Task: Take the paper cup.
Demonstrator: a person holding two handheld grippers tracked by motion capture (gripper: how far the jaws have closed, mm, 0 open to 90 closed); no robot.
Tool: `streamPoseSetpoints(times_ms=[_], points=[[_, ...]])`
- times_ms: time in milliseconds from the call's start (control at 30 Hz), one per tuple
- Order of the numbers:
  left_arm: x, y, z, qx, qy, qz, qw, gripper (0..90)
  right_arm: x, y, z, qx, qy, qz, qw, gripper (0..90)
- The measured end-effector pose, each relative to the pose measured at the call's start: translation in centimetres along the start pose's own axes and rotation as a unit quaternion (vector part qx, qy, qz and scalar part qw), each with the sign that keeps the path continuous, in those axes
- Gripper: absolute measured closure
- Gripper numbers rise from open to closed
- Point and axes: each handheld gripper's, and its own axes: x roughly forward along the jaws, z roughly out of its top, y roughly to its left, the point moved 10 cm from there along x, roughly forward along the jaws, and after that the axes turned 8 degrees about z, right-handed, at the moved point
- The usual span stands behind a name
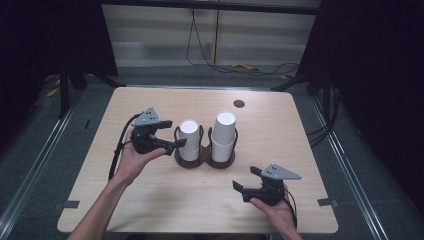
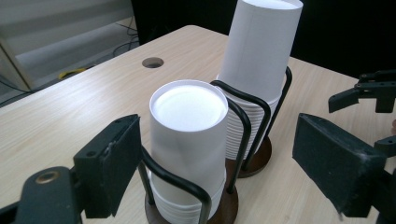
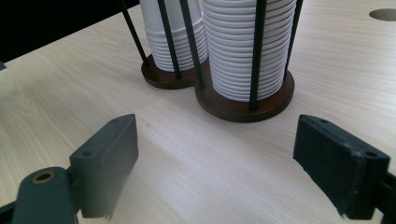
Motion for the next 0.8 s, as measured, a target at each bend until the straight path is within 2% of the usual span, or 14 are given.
streamPoseSetpoints(times_ms=[133, 233, 300, 400, 567, 667, 733, 800], points=[[0.7, 0.4, 0.1, 0.003, 0.016, 0.000, 0.9999, 16.3, 0.0, 0.0, 0.0, -0.001, 0.001, 0.001, 1.0000, 13.9], [1.0, 0.6, 0.3, -0.002, 0.019, 0.001, 0.9998, 16.3, 0.0, 0.1, 0.0, 0.000, 0.000, 0.003, 1.0000, 13.9], [1.2, 1.0, 0.5, -0.008, 0.012, 0.014, 0.9998, 16.2, 0.0, 0.1, 0.0, -0.001, 0.000, 0.003, 1.0000, 13.9], [1.6, 1.2, 0.6, -0.020, 0.010, 0.009, 0.9997, 16.5, 0.0, 0.1, 0.0, -0.001, 0.001, 0.003, 1.0000, 13.9], [2.1, 1.3, 0.7, -0.014, 0.022, 0.004, 0.9997, 16.2, 0.0, 0.1, 0.0, 0.000, 0.001, 0.005, 1.0000, 14.1], [2.4, 1.4, 0.8, -0.010, 0.039, 0.008, 0.9991, 16.1, 0.1, 0.1, -0.1, 0.001, 0.003, 0.006, 1.0000, 14.4], [2.5, 1.3, 0.8, -0.009, 0.040, 0.007, 0.9991, 17.2, 0.1, 0.2, -0.1, -0.001, 0.005, 0.006, 1.0000, 14.7], [2.7, 1.0, 0.9, 0.003, 0.052, 0.008, 0.9986, 19.3, 0.1, 0.2, -0.2, -0.001, 0.006, 0.008, 1.0000, 14.7]])
